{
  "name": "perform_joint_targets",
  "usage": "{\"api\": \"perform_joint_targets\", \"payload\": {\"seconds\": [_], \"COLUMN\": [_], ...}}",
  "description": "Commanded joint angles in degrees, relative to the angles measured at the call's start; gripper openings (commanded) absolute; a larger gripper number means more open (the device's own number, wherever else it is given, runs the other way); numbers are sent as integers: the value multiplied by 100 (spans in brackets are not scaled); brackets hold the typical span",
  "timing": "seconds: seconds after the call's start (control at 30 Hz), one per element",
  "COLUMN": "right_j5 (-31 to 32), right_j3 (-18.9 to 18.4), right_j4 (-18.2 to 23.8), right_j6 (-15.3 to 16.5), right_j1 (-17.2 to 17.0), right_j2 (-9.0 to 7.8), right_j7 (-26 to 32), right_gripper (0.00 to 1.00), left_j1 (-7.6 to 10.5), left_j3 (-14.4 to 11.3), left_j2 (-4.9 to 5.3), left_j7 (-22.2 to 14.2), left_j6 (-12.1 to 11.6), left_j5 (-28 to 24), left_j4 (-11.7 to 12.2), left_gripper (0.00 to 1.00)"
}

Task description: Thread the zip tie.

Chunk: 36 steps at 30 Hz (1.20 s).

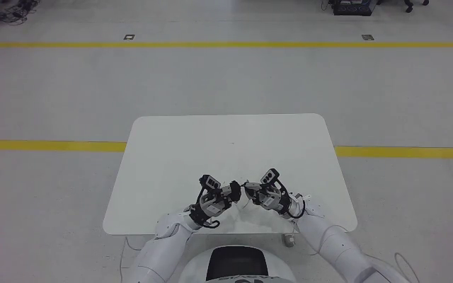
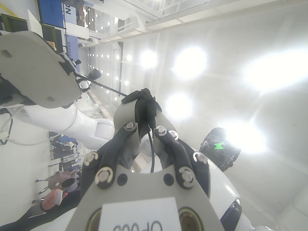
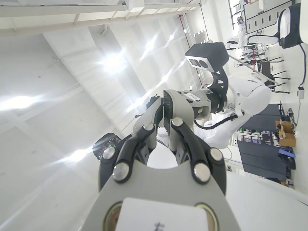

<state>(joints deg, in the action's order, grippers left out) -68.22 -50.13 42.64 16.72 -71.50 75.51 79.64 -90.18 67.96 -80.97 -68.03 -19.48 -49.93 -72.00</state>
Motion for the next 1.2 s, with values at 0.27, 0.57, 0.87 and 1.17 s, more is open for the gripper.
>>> {"api": "perform_joint_targets", "payload": {"seconds": [0.27,0.57,0.87,1.17], "right_j5": [20,39,59,84], "right_j3": [-8,-19,-28,-44], "right_j4": [-69,-110,-154,-213], "right_j6": [-16,-26,-37,-33], "right_j1": [16,26,45,63], "right_j2": [19,33,48,64], "right_j7": [0,0,0,0], "right_gripper": [0,0,0,0], "left_j1": [0,0,0,0], "left_j3": [0,0,0,0], "left_j2": [0,0,0,0], "left_j7": [0,0,0,0], "left_j6": [0,0,0,0], "left_j5": [0,0,0,0], "left_j4": [0,0,0,0], "left_gripper": [0,0,0,0]}}
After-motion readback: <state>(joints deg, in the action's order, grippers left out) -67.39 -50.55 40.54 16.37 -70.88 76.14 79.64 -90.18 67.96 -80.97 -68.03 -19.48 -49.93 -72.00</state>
